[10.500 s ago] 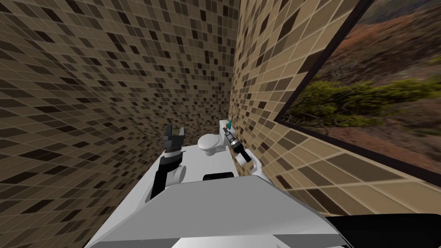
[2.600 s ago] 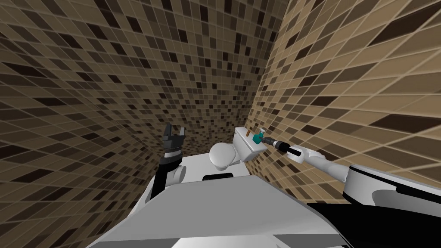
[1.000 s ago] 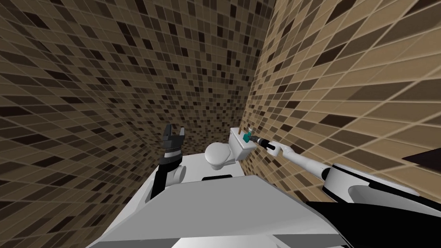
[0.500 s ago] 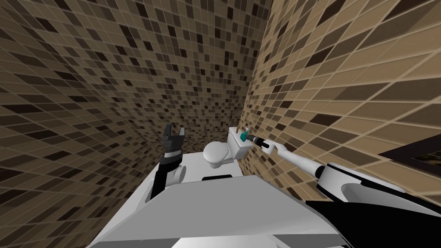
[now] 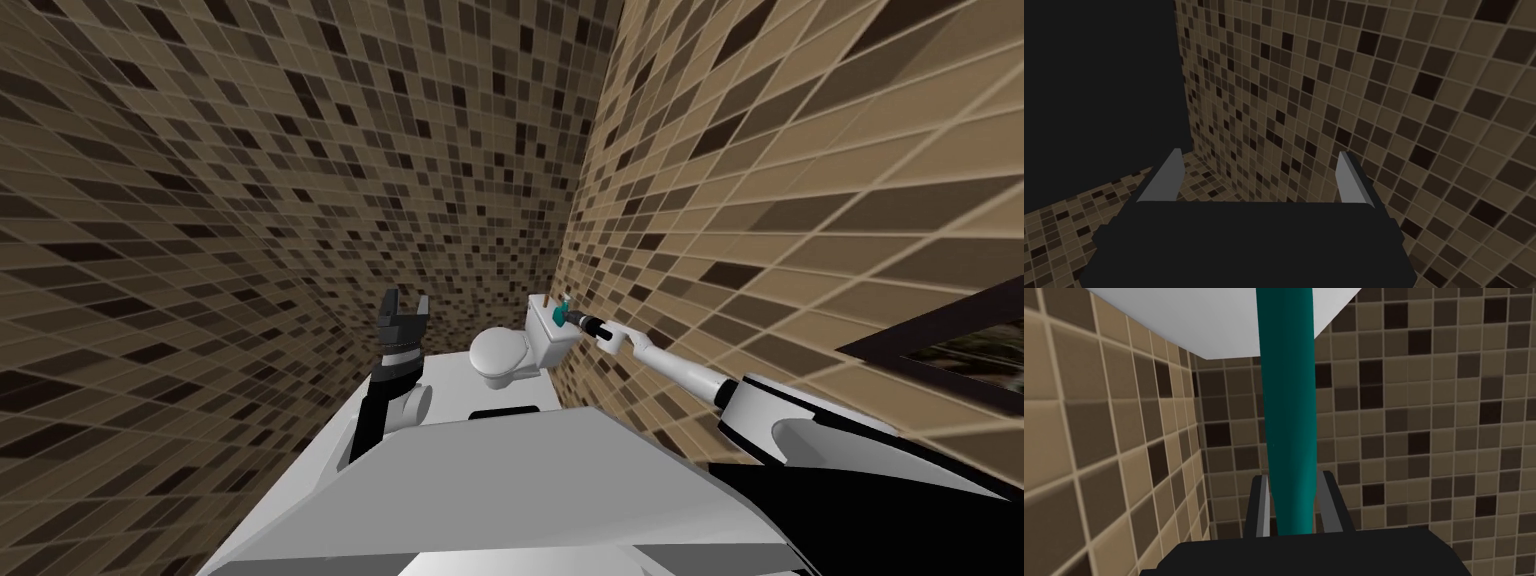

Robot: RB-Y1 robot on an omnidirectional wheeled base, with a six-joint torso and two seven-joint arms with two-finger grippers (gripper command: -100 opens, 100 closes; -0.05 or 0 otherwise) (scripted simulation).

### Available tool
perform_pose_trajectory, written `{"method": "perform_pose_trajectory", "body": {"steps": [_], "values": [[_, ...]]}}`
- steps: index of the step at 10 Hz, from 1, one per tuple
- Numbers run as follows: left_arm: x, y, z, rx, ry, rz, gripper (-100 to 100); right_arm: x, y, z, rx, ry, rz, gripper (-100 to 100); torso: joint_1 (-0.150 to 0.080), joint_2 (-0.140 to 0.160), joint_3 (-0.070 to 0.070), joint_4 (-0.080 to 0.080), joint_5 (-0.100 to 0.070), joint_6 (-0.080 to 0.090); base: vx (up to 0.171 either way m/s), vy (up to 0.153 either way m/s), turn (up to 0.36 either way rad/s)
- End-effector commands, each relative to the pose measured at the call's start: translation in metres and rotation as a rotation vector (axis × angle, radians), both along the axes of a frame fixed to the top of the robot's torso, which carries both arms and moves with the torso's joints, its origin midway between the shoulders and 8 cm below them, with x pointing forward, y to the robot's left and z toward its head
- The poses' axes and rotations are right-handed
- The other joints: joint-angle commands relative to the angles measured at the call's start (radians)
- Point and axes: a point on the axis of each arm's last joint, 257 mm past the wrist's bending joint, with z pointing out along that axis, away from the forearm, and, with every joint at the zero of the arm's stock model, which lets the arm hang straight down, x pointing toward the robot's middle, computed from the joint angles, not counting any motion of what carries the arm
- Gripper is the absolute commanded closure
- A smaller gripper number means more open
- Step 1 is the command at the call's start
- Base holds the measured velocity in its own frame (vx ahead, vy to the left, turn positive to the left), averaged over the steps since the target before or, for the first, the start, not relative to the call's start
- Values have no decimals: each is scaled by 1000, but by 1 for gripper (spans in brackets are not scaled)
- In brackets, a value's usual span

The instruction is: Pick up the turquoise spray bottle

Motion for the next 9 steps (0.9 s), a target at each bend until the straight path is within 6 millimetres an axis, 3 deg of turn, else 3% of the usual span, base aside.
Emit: {"method": "perform_pose_trajectory", "body": {"steps": [1,2,3,5,6,9], "values": [[0,0,0,0,0,0,0,-1,-8,-4,-17,13,-32,100,0,0,0,0,0,0,1,-20,-16],[0,0,0,0,0,0,0,8,27,9,0,-19,7,100,2,-2,-1,0,1,1,-71,-97,-4],[0,0,0,0,0,0,0,8,33,11,-1,-19,4,100,0,1,1,0,0,-1,-80,-129,36],[0,0,0,0,0,0,0,8,20,6,-22,0,-40,100,1,0,0,0,0,0,-14,-43,8],[0,0,0,0,0,0,0,15,56,22,-4,-37,-1,100,3,-2,-1,0,1,0,-53,-104,-9],[0,0,0,0,0,0,0,15,48,20,-26,-19,-51,100,1,1,1,1,1,1,-41,-67,19]]}}
